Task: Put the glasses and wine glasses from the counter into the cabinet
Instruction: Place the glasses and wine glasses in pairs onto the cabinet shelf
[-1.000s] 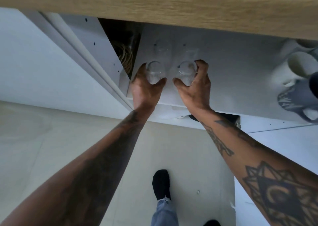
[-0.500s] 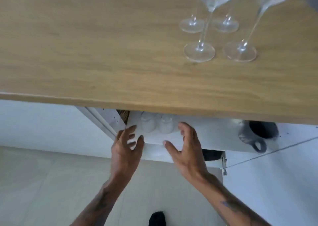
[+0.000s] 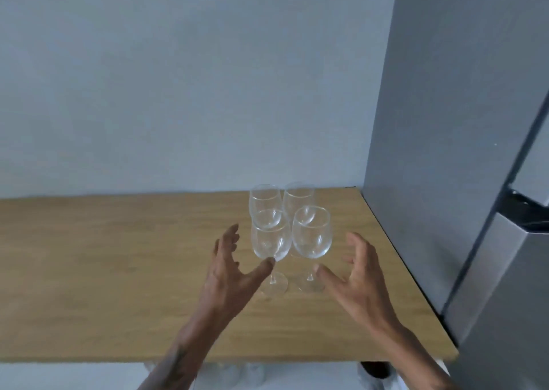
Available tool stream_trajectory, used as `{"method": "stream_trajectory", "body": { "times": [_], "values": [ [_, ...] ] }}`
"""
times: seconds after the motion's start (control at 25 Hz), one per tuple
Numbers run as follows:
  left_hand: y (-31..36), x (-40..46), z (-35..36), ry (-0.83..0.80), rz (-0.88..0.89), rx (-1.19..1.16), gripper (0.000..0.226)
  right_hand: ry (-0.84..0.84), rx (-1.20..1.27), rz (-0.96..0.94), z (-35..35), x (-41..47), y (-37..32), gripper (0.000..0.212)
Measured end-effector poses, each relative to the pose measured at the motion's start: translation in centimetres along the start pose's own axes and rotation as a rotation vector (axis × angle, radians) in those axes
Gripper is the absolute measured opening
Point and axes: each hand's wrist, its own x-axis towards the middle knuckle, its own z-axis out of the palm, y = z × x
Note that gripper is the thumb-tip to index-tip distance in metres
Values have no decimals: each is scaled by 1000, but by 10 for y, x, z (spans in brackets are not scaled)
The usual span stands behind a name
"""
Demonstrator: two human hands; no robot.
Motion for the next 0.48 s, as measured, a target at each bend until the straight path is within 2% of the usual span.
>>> {"method": "stream_trajectory", "body": {
  "times": [0.08,0.2,0.28,0.36,0.48],
  "values": [
    [6,32,15,-89,-39,23,114,-30,-12,61,7,40,-7,103],
    [-6,60,36,-178,-92,24,128,-136,45,143,31,76,-3,123],
    [-23,68,49,-185,-76,-26,117,-162,51,150,47,86,9,120],
    [-35,69,54,-168,-51,-140,95,-104,74,126,56,86,16,109],
    [-30,49,45,-139,-50,-231,92,-26,116,85,50,67,13,97]
  ]
}}
